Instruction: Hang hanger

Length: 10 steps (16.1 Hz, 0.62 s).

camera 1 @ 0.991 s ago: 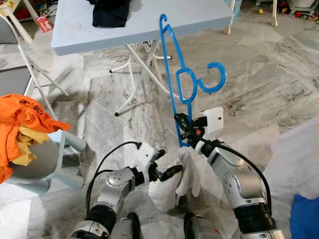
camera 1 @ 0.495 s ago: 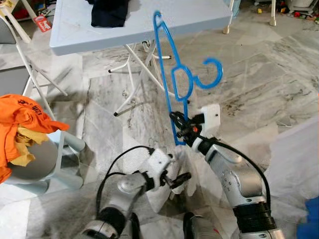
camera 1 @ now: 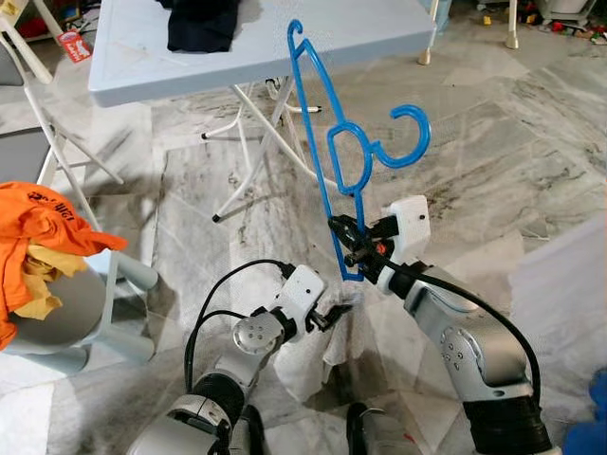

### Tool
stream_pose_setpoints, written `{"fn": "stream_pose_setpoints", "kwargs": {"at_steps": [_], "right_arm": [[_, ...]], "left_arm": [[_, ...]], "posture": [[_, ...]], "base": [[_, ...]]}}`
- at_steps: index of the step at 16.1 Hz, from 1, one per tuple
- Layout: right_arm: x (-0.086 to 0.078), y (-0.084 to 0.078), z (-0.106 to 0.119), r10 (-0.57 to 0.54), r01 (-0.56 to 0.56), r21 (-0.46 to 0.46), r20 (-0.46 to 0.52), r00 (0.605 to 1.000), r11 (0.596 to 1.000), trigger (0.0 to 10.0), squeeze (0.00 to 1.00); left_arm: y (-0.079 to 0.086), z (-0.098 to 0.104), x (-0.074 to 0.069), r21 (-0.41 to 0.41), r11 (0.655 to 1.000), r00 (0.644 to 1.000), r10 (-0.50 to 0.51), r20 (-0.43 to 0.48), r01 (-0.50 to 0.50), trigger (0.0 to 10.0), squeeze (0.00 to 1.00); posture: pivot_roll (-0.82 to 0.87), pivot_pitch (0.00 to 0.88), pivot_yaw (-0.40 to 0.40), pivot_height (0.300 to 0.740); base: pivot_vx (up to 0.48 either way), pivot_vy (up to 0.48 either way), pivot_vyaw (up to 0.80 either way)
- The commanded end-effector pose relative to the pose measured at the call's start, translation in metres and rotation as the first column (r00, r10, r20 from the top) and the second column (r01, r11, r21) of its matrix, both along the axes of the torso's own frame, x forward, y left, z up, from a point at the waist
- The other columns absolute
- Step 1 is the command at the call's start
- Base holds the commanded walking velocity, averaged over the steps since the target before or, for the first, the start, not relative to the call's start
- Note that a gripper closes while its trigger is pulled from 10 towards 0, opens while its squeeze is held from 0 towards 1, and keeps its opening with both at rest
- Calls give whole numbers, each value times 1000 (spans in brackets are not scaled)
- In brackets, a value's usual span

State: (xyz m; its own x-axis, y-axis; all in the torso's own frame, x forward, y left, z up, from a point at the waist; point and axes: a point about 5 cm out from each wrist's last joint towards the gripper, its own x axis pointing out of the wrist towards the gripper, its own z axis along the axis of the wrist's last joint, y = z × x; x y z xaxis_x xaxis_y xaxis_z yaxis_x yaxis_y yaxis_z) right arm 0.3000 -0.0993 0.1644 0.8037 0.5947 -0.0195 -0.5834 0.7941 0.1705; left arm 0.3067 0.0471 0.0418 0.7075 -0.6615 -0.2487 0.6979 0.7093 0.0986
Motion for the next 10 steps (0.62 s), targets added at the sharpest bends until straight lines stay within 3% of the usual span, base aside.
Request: {"fn": "stream_pose_setpoints", "kwargs": {"at_steps": [1, 10], "right_arm": [[-3, 3, 8, 14, -14, -1, 27, 1000, 1000, 10000, 0], [-2, 5, 14, 19, -19, -6, 31, 999, 1000, 10000, 0]], "left_arm": [[4, -8, -4, -7, 1000, 999, 26, -37, -26, 0, 0], [1, -14, -10, -84, 996, 995, 28, -94, -35, 0, 0]], "posture": [[-201, 231, 28, 740], [-210, 224, 25, 740]], "base": [[0, 0, 0], [0, 0, 0]]}}
